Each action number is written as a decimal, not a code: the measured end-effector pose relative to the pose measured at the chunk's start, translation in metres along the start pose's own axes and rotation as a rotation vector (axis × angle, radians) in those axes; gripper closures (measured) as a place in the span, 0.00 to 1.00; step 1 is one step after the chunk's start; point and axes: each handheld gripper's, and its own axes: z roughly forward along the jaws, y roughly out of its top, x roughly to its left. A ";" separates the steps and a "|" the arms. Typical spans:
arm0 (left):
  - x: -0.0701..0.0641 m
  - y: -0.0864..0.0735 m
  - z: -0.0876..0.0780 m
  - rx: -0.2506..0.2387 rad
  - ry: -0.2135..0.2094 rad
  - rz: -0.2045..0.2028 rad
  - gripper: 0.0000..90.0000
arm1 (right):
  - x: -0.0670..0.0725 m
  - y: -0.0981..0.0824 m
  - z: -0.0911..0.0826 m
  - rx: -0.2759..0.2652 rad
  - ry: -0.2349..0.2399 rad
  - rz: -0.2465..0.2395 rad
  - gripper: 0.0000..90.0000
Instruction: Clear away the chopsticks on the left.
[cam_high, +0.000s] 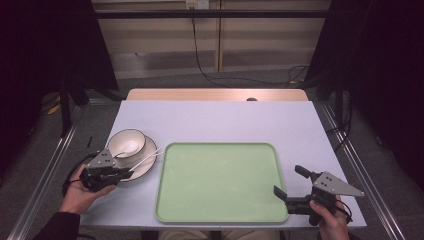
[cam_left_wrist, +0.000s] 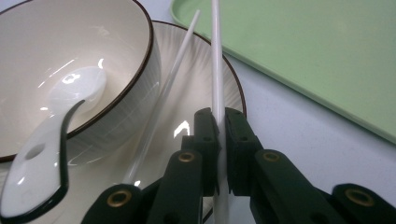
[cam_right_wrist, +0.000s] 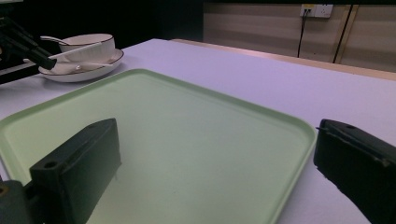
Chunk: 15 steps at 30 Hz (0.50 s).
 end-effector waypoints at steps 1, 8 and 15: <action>0.000 0.000 -0.003 -0.001 0.013 -0.012 0.95 | 0.000 0.000 0.000 0.001 0.000 0.002 0.01; -0.012 0.000 -0.008 -0.032 0.026 -0.051 0.94 | 0.000 0.000 0.000 0.000 0.001 0.001 0.01; -0.023 0.001 -0.011 -0.039 0.004 -0.102 0.95 | 0.001 0.000 0.000 0.001 0.003 0.007 0.01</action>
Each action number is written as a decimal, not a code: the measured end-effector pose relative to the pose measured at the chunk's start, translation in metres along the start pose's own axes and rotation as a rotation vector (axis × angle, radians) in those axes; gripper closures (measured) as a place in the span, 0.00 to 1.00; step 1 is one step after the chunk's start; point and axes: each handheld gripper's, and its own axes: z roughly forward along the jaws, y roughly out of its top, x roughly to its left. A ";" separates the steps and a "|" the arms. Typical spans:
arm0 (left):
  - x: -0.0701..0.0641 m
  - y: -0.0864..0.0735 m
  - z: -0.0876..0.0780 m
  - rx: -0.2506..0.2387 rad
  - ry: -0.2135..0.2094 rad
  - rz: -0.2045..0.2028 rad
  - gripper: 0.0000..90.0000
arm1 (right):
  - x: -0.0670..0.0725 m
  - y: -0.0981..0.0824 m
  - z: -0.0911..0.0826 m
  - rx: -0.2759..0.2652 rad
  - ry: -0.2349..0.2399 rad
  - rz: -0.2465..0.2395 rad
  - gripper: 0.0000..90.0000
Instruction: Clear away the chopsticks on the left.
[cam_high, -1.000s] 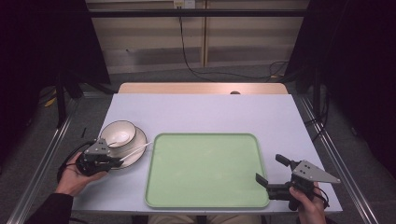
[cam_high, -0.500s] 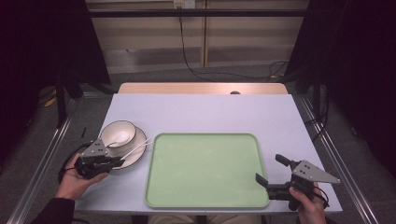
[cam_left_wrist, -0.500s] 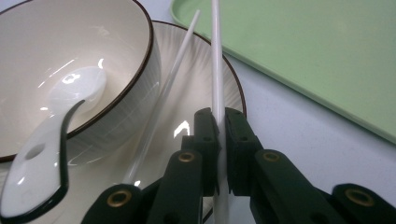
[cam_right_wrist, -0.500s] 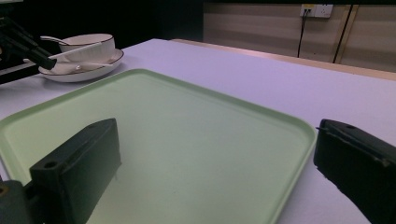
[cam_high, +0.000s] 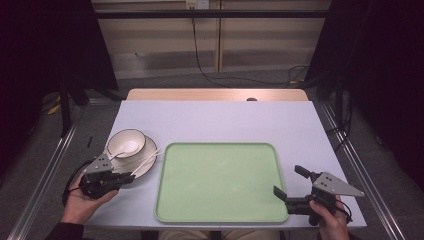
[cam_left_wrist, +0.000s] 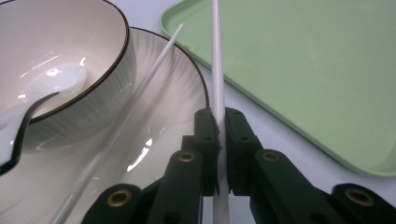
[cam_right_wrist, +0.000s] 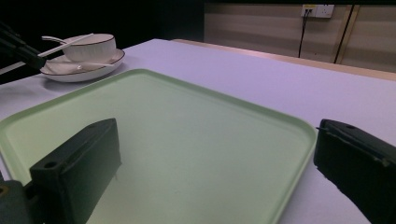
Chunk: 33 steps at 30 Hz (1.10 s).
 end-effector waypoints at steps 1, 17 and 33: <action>-0.001 0.000 -0.002 -0.008 0.010 -0.014 0.95 | 0.000 0.000 0.000 0.000 -0.002 0.001 0.01; -0.032 -0.001 -0.011 -0.019 0.024 -0.062 0.95 | 0.000 0.000 0.000 -0.002 -0.001 0.003 0.01; -0.046 0.015 0.015 -0.052 0.018 -0.155 0.95 | 0.000 0.000 0.000 -0.009 -0.002 0.005 0.01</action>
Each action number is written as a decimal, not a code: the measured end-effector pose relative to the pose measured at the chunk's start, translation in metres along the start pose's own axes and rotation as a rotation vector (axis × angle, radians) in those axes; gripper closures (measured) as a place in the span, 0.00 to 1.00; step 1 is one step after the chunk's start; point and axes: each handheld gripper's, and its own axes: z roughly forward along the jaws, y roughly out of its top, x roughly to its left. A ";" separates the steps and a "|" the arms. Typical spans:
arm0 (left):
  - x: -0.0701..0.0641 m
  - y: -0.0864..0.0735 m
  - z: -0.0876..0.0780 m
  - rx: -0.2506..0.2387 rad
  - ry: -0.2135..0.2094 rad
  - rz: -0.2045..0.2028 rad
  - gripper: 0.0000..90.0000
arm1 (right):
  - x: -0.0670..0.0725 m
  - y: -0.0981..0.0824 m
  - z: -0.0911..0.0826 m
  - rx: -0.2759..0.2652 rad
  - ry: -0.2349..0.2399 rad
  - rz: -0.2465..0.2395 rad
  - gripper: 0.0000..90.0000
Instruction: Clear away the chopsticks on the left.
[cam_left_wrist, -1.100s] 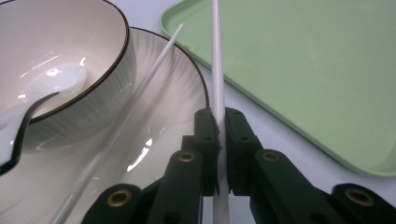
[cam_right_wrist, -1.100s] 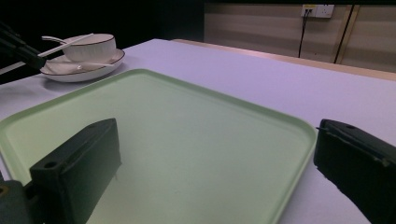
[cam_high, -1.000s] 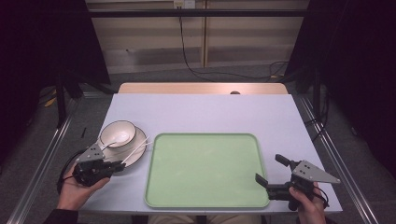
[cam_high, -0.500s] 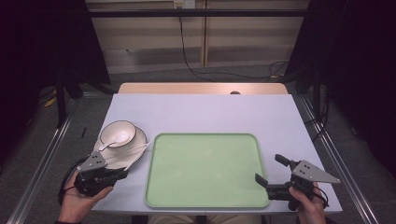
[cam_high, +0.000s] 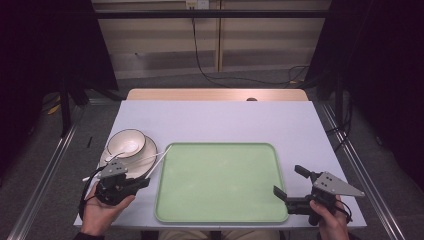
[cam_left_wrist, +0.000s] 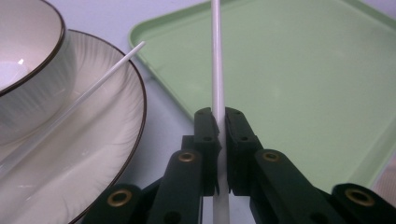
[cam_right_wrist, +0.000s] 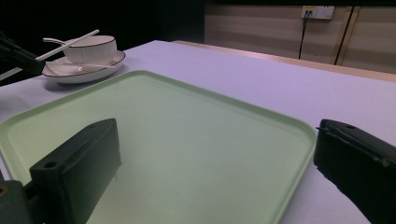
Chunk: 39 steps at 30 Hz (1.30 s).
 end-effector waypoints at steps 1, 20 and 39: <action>-0.001 0.001 0.001 0.001 0.010 -0.020 0.95 | 0.000 0.000 0.000 0.000 0.000 0.000 0.01; -0.016 0.018 0.027 0.011 0.035 -0.026 0.95 | 0.001 0.000 0.000 -0.006 0.002 -0.019 0.01; -0.035 0.038 0.055 0.021 0.071 -0.049 0.95 | 0.002 0.000 0.000 -0.006 0.014 -0.025 0.01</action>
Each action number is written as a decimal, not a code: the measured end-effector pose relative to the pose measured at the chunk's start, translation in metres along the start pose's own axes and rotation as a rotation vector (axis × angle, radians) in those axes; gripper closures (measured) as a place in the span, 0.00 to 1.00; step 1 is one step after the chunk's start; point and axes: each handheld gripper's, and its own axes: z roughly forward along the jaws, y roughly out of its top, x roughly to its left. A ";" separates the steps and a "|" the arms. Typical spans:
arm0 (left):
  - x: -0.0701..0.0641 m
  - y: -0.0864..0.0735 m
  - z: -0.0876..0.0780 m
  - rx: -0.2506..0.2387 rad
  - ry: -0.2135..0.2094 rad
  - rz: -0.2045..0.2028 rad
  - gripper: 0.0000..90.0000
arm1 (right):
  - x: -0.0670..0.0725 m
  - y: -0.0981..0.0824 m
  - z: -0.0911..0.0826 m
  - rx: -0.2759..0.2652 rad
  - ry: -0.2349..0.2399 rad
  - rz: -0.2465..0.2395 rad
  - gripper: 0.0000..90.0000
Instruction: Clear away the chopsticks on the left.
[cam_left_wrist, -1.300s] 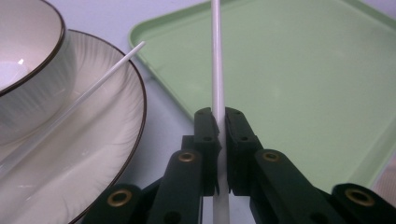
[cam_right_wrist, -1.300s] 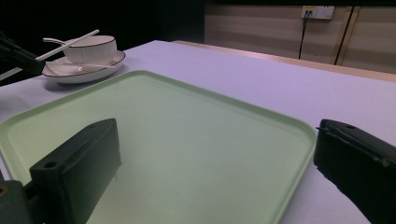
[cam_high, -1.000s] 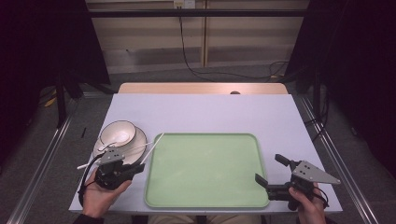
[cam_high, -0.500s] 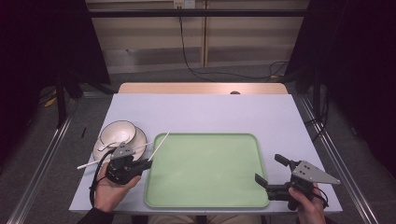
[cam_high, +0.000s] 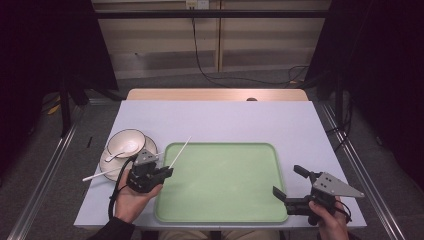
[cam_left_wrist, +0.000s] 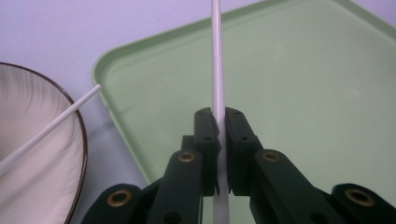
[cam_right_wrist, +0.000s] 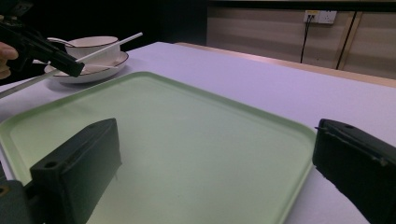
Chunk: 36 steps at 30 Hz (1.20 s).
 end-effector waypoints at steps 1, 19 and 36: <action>0.000 0.000 0.000 0.000 0.000 0.000 0.95 | 0.000 0.000 0.000 0.000 0.000 0.000 0.01; -0.003 0.008 0.034 0.057 0.020 -0.152 0.95 | 0.000 0.000 0.000 0.000 0.005 0.000 0.01; 0.007 -0.006 0.051 0.097 0.025 -0.204 0.94 | 0.000 -0.001 0.000 0.002 0.004 0.000 0.01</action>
